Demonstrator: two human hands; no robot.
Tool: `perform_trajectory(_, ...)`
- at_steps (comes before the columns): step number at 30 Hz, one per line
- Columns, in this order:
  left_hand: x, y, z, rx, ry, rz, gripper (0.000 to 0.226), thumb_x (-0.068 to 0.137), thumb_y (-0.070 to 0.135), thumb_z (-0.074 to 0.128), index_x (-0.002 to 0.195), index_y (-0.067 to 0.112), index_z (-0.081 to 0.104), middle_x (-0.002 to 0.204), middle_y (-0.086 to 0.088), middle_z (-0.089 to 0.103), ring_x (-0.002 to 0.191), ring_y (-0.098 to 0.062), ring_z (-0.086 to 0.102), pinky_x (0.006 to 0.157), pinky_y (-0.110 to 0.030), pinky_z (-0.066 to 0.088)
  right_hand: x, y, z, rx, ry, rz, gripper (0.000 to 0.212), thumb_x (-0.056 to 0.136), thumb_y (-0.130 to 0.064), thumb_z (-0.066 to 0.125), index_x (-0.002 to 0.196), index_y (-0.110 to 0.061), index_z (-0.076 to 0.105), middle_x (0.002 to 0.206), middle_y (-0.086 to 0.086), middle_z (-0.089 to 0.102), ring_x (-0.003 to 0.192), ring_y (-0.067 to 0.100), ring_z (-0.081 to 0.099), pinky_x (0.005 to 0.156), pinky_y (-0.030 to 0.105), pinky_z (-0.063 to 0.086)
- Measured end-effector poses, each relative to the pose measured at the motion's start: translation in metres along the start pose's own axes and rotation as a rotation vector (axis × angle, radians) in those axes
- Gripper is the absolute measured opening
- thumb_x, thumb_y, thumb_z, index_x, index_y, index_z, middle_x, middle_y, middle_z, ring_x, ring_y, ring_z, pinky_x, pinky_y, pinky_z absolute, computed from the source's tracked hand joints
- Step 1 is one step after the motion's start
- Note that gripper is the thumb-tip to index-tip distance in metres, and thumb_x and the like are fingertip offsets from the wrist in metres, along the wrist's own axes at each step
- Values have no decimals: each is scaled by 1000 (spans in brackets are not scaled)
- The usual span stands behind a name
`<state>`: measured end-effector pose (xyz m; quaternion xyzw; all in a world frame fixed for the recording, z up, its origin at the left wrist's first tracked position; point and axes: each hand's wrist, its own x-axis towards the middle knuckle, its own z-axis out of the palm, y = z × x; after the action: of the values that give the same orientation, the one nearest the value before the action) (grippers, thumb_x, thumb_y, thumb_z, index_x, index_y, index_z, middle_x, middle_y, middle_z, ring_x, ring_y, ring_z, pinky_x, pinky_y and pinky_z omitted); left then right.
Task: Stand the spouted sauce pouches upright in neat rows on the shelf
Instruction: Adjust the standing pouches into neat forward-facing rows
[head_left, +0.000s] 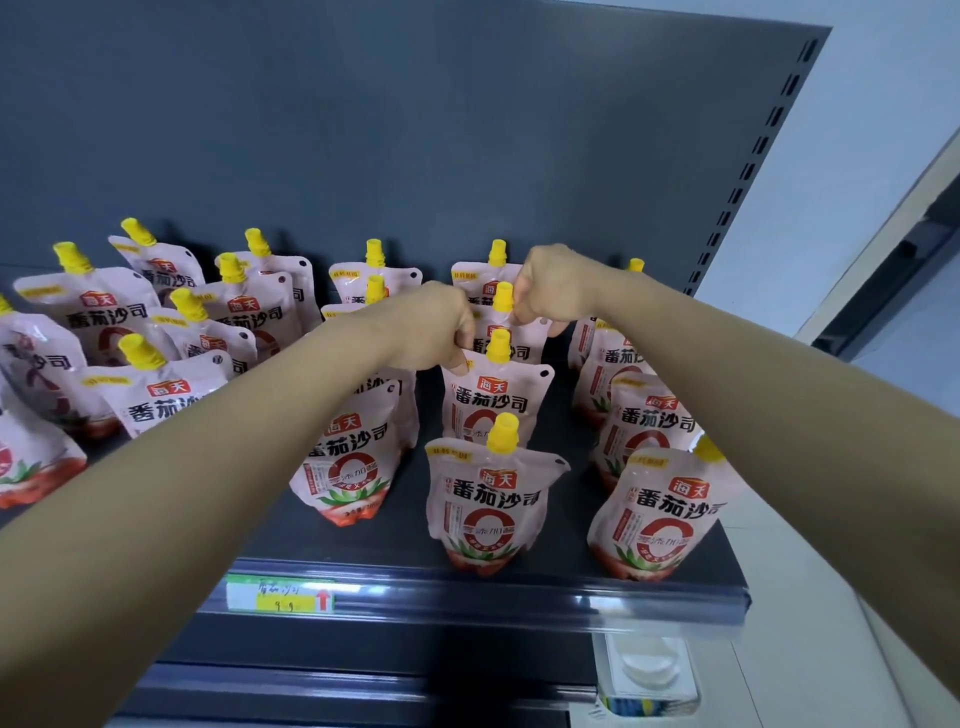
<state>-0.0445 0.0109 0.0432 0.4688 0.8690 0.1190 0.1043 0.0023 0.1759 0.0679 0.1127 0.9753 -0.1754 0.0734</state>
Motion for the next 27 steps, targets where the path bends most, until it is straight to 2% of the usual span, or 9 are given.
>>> perform_trajectory(2,0,3,-1,11,-50,-15,20,78,20,72,75,1,68,66,-6,54,64,-21,48,59,-26,37,-3,0,-1,-12,-11,6,22,85,-13,68,101,2,71,90,16,63,59,22,63,59,26,54)
perform_trajectory(4,0,6,1,54,-93,-37,29,78,22,73,60,4,59,55,-4,43,55,-21,39,55,-27,34,-5,1,-2,-25,-34,2,24,86,-16,67,102,1,71,87,14,62,62,23,62,58,22,51)
perform_trajectory(7,3,8,4,131,-82,-56,42,77,22,73,47,15,45,50,-1,40,56,-24,43,61,-32,42,-7,3,-6,-42,-51,2,23,86,-14,66,105,-3,71,103,19,70,68,24,65,59,21,49)
perform_trajectory(11,3,15,2,158,-81,-52,45,77,21,73,44,18,42,50,0,40,59,-26,44,61,-31,41,-10,8,-14,18,-62,24,24,85,-1,59,106,-1,70,105,22,71,70,20,67,55,18,51)
perform_trajectory(18,5,15,2,155,-135,-30,46,77,20,74,45,17,40,52,1,36,54,-19,36,61,-28,36,-9,12,-12,23,-83,19,25,88,-3,57,110,-4,67,108,22,71,62,9,65,60,18,50)
perform_trajectory(20,3,13,-1,122,-176,-26,38,78,16,73,50,15,47,54,1,41,56,-18,41,60,-26,36,-9,11,-12,21,-100,20,25,89,-1,55,112,-4,66,110,21,70,64,9,65,64,18,52)
perform_trajectory(23,-4,5,-13,62,-238,-16,14,78,-2,62,74,11,65,71,-1,62,73,-21,58,62,-27,45,-13,9,-21,34,-121,44,28,91,4,47,111,-4,66,104,17,69,68,10,65,62,16,52)
perform_trajectory(25,-9,0,-24,-40,-188,-41,35,77,-11,47,87,15,69,90,-3,70,83,-19,63,66,-26,50,-15,10,-29,52,-97,61,30,92,5,43,111,-3,66,100,12,67,73,15,66,55,14,50)
perform_trajectory(27,-7,-4,-33,-119,-61,-55,42,80,-13,41,93,15,70,94,-5,70,85,-18,64,72,-29,52,-11,11,-34,30,-6,71,28,91,2,47,110,-2,67,103,13,69,87,25,69,64,20,51)
